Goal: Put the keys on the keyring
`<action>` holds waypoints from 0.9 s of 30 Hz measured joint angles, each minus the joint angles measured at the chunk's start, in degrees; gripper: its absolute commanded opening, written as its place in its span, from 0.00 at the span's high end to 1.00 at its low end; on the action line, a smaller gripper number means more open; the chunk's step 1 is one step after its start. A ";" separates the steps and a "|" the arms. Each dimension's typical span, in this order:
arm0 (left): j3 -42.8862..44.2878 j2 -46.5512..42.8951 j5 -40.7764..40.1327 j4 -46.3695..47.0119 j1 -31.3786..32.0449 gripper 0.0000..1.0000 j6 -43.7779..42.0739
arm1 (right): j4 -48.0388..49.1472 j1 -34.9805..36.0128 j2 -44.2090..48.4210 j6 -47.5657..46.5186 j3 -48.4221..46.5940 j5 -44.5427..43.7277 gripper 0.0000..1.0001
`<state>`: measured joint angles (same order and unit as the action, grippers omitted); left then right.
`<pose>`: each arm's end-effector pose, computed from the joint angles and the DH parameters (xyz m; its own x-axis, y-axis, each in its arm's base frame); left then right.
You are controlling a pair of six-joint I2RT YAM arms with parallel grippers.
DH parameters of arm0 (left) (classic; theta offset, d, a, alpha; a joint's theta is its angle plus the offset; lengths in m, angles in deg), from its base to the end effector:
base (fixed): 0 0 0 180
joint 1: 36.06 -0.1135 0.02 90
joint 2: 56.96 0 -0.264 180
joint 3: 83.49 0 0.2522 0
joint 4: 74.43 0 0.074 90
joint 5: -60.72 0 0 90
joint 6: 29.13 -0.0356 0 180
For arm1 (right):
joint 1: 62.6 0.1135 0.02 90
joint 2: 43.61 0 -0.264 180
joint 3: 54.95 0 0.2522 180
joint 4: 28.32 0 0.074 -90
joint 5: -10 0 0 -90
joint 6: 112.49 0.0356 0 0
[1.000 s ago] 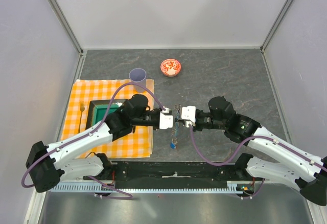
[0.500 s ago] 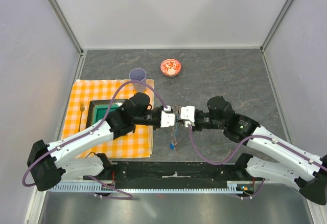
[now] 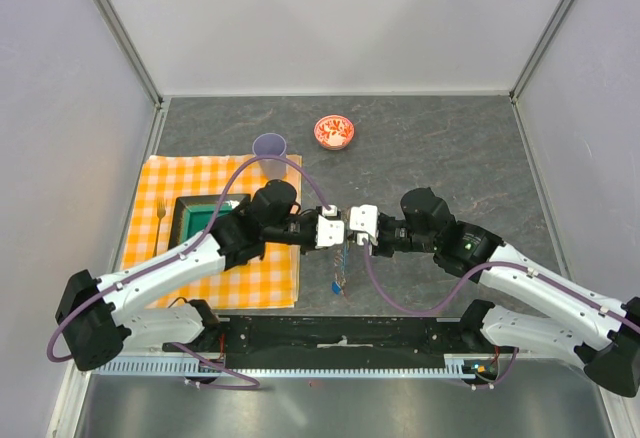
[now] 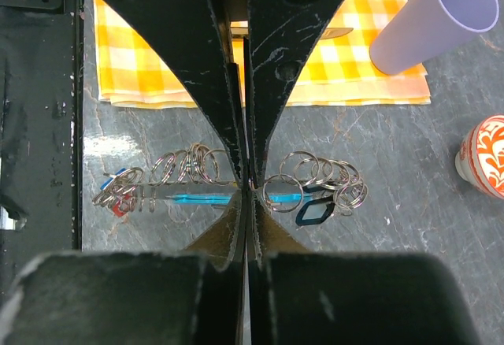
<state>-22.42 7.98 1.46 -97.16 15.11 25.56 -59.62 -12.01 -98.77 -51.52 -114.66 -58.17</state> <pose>0.1447 -0.2088 0.2888 0.3235 0.3903 -0.8619 0.9425 -0.0524 0.3301 0.1270 0.1754 0.3020 0.2005 -0.4656 -0.8620 -0.9501 0.1222 -0.2870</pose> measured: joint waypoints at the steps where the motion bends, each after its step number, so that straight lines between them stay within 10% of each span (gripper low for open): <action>1: 0.00 0.04 0.04 -0.02 0.00 0.98 0.02 | 0.02 0.00 -0.07 0.09 -0.02 0.04 1.00; 8: 0.90 0.22 0.44 -1.42 -0.02 0.98 0.35 | -0.17 0.00 -0.11 0.81 -0.37 0.22 0.98; 20: -2.45 -1.27 -0.59 3.69 0.55 0.98 1.16 | 0.33 0.72 0.09 2.01 -0.37 -1.09 0.59; 27: -5.38 -1.90 -0.63 7.61 1.36 0.98 1.97 | -0.44 1.03 5.20 2.19 -0.37 -5.09 0.56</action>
<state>-27.79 6.08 0.83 -89.55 16.47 27.52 -60.06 -10.98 -93.56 -49.34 -115.04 -63.27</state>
